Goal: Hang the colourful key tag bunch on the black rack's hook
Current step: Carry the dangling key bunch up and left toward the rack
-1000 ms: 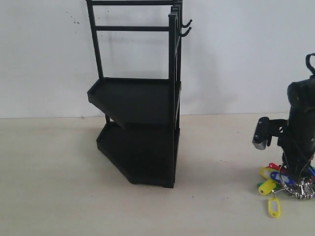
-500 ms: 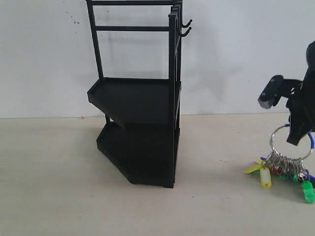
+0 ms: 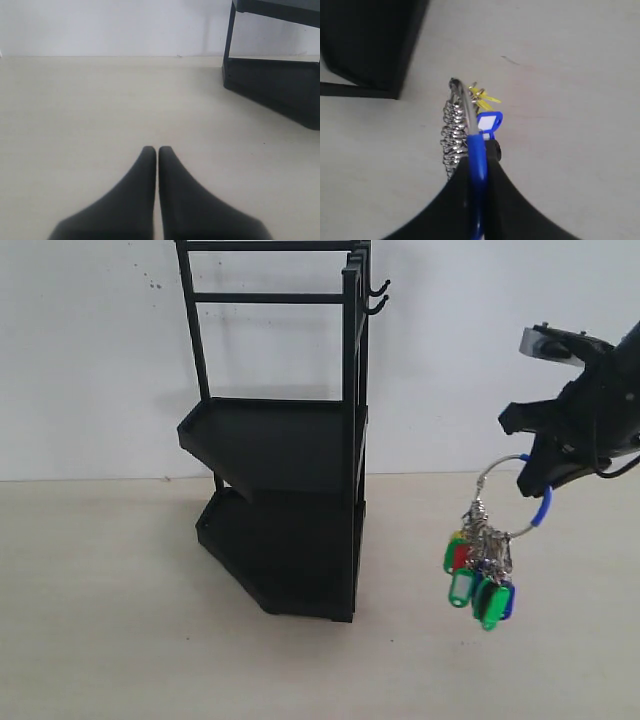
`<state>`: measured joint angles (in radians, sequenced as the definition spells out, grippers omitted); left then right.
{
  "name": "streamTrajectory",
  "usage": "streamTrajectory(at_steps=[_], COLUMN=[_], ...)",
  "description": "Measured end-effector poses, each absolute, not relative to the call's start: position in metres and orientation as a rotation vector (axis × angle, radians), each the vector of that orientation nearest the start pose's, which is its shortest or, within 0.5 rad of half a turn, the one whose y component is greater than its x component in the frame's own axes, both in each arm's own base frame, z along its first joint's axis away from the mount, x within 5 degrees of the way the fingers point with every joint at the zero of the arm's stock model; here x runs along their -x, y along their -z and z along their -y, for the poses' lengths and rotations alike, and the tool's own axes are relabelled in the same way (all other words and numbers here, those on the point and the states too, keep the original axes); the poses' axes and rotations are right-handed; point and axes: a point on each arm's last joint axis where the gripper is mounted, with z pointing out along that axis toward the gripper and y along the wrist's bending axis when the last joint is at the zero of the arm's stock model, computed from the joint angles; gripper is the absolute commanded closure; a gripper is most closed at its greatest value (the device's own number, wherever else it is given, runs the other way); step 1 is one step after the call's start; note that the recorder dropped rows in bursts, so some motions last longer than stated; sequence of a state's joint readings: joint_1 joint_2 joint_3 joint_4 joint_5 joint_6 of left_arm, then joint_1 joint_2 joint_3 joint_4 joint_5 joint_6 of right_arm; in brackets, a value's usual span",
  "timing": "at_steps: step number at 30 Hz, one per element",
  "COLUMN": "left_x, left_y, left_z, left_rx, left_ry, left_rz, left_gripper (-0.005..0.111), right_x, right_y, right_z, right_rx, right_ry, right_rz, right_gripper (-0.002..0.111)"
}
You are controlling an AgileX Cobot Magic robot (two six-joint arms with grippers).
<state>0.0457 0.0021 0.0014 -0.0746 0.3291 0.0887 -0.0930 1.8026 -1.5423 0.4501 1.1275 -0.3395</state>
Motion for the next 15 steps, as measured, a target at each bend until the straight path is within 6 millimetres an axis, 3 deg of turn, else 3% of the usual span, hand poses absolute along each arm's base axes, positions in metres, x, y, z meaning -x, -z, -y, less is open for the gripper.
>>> streamTrajectory(at_steps=[5, 15], left_x=[-0.054, -0.054], left_y=[-0.183, -0.183], left_z=[0.000, 0.000], left_rx=[0.008, 0.008], left_ry=[-0.023, -0.023], left_rz=[-1.815, -1.815], left_gripper=[0.102, 0.102], right_x=[-0.373, -0.346], right_y=[-0.311, -0.362], right_z=[-0.010, -0.013], right_rx=[0.091, 0.139], right_ry=[-0.655, -0.607], right_rz=[-2.648, -2.492], right_gripper=[0.109, 0.109])
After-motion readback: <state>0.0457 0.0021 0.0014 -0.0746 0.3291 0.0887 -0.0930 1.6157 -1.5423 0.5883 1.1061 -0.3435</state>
